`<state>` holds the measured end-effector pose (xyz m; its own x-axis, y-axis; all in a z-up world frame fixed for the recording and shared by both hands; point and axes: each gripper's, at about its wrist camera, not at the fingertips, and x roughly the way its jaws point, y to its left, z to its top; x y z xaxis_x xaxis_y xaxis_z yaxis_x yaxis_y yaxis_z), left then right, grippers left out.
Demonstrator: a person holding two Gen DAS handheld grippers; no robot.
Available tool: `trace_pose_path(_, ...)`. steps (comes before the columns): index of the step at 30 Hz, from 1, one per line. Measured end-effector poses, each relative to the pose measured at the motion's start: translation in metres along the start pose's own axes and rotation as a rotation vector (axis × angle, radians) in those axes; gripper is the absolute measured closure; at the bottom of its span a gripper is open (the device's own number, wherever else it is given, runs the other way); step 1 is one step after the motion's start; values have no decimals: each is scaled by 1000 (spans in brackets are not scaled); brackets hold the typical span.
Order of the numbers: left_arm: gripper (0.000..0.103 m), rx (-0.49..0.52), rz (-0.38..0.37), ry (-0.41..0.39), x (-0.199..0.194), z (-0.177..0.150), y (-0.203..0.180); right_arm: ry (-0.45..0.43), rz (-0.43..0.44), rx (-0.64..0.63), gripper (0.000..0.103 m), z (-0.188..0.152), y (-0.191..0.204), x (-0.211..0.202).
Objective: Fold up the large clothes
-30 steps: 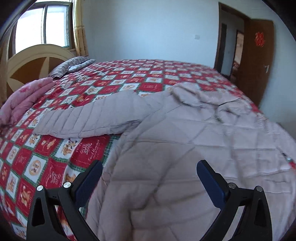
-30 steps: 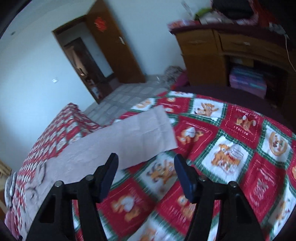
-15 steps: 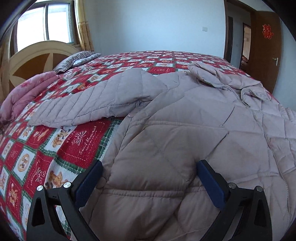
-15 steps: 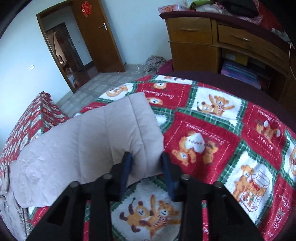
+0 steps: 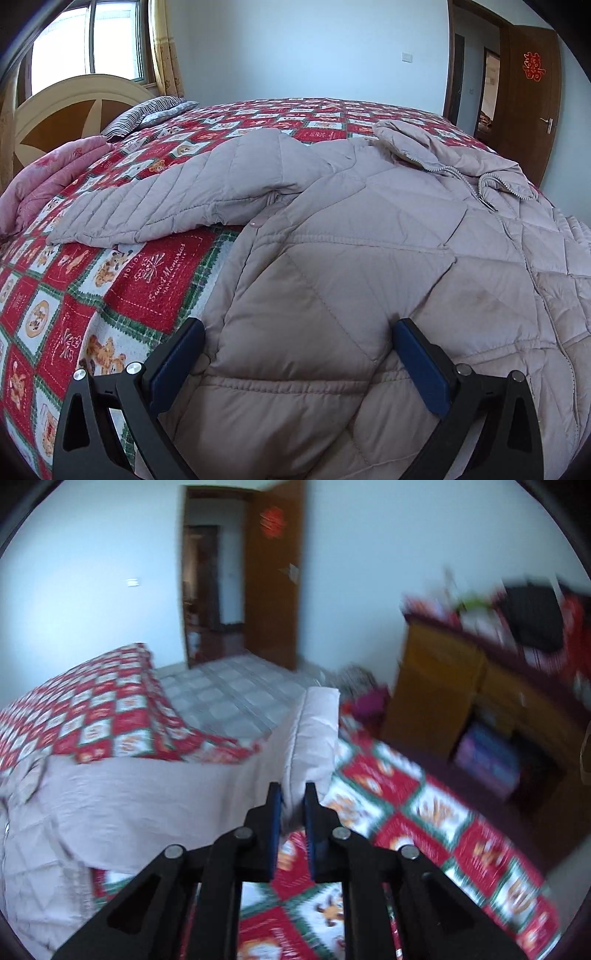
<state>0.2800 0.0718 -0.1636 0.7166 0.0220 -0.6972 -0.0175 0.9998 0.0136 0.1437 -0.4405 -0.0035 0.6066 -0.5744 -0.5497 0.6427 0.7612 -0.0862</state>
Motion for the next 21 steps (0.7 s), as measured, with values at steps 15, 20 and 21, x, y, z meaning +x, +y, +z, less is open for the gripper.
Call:
trace_pose_path(15, 1, -23, -42, -10, -1, -2, 6, -66, 417, -365, 89, -38, 216, -95)
trace_pose_path(20, 1, -33, -58, -14, -1, -3, 8, -16, 547, -461, 89, -84, 307, -95)
trace_pose_path(21, 1, -35, -61, -15, -1, -3, 9, -4, 561, -466, 89, -88, 318, -93)
